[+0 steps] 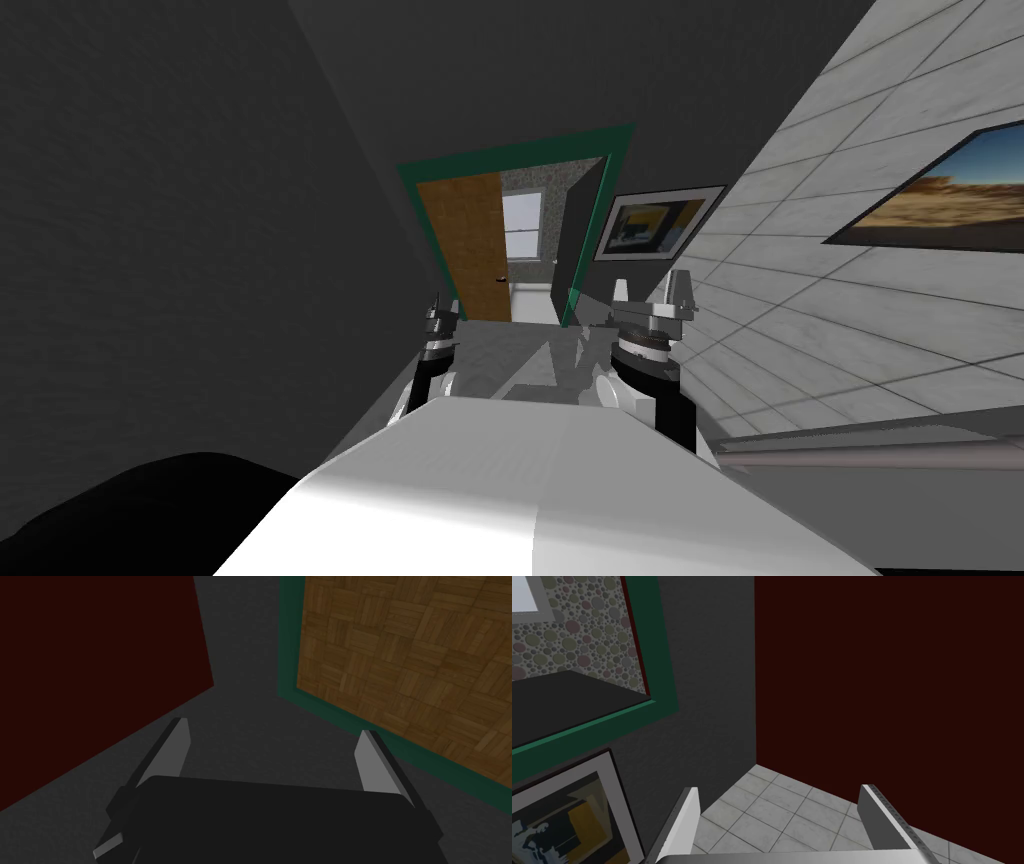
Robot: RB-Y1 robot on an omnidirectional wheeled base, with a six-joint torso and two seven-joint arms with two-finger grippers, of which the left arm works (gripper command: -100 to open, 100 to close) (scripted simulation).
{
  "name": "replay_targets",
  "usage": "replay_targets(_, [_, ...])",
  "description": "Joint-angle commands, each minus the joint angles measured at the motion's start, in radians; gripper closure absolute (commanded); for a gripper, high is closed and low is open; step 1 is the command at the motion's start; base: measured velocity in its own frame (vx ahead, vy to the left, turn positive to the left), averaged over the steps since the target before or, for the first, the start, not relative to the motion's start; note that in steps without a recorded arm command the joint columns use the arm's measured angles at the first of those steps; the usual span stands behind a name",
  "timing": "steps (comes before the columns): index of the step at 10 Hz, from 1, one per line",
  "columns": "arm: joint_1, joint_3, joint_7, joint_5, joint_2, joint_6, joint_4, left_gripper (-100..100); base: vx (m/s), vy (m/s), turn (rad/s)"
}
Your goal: Push the door open
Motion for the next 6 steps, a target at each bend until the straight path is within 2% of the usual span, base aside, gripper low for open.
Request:
replay_targets(1, [-0.013, -0.002, -0.001, 0.002, 0.011, -0.007, 0.035, -100, 0.107, 0.017, 0.009])
replay_targets(6, [-0.058, -0.007, -0.005, 0.007, 0.042, -0.032, 0.153, -100, 0.167, 0.004, 0.008])
